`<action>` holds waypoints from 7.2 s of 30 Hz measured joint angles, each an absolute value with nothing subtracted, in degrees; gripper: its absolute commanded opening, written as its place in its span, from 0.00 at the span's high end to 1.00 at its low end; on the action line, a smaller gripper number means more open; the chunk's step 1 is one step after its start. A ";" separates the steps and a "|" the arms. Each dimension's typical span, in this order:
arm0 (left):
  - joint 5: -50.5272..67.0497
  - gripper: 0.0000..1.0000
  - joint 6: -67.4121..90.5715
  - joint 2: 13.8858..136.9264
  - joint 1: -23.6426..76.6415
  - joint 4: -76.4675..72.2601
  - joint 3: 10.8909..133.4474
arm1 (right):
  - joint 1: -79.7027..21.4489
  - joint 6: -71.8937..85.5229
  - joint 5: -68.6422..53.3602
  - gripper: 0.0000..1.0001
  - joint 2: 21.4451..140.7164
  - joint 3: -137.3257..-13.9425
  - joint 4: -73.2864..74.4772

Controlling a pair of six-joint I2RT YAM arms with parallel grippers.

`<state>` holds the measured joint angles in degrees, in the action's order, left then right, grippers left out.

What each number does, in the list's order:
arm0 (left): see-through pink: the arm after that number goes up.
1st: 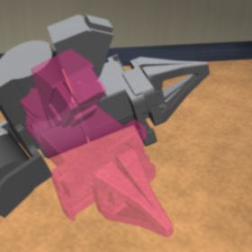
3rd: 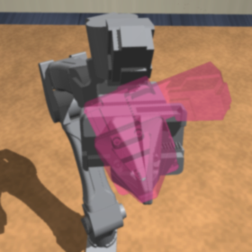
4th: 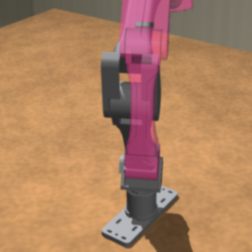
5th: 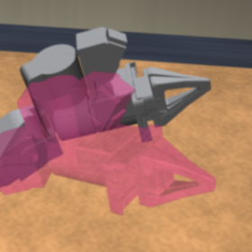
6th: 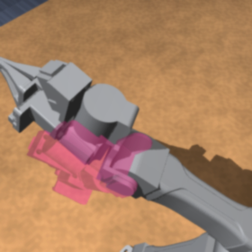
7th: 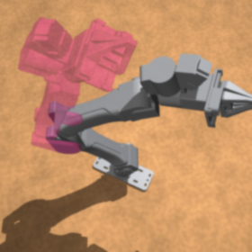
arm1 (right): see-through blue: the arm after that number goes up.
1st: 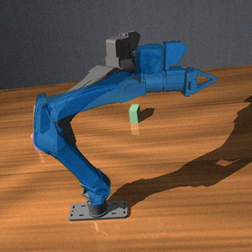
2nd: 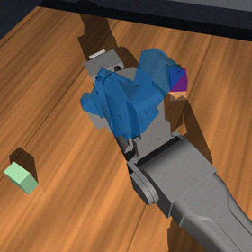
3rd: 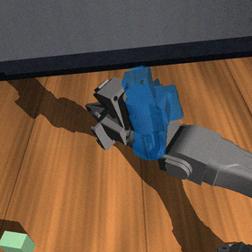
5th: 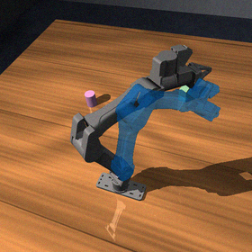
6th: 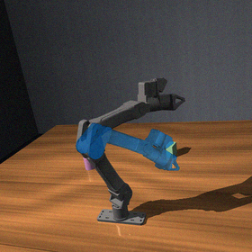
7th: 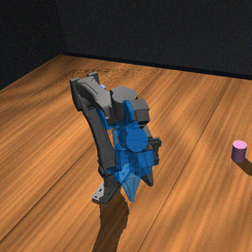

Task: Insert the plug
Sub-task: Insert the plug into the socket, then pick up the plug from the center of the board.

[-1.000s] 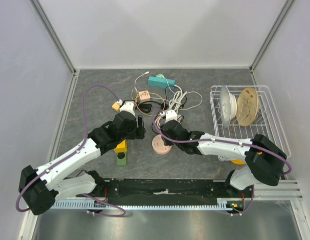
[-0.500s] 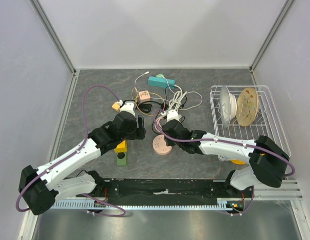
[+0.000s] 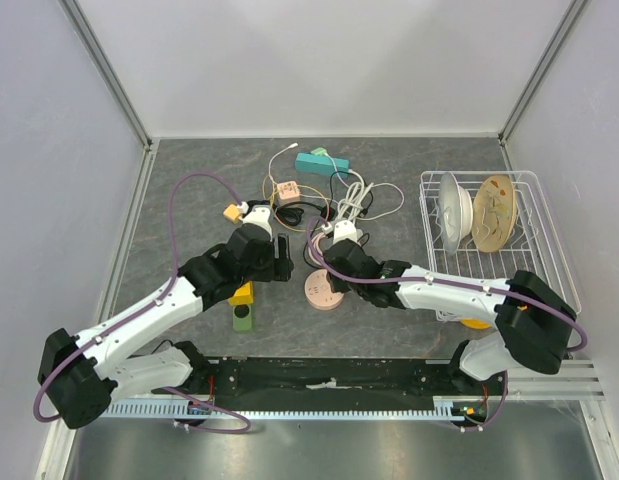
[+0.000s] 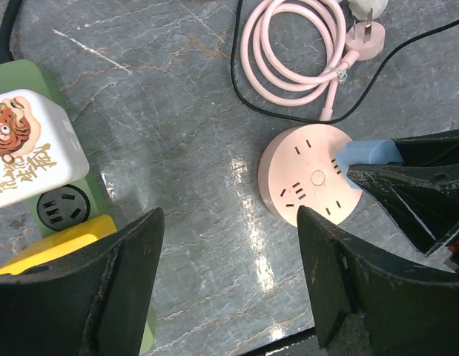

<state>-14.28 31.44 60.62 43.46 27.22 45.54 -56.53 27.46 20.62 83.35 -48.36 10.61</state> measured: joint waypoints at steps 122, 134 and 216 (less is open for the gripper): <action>-2.76 0.55 36.95 83.24 43.20 18.87 43.75 | -63.46 25.69 23.27 1.00 88.25 -41.93 -9.93; -2.92 0.56 37.58 81.67 43.07 14.06 40.80 | -65.78 27.03 29.43 1.00 91.26 -45.12 -5.06; -13.93 0.26 31.00 114.15 9.76 27.22 80.75 | -59.37 24.12 27.35 0.02 63.16 -38.26 18.72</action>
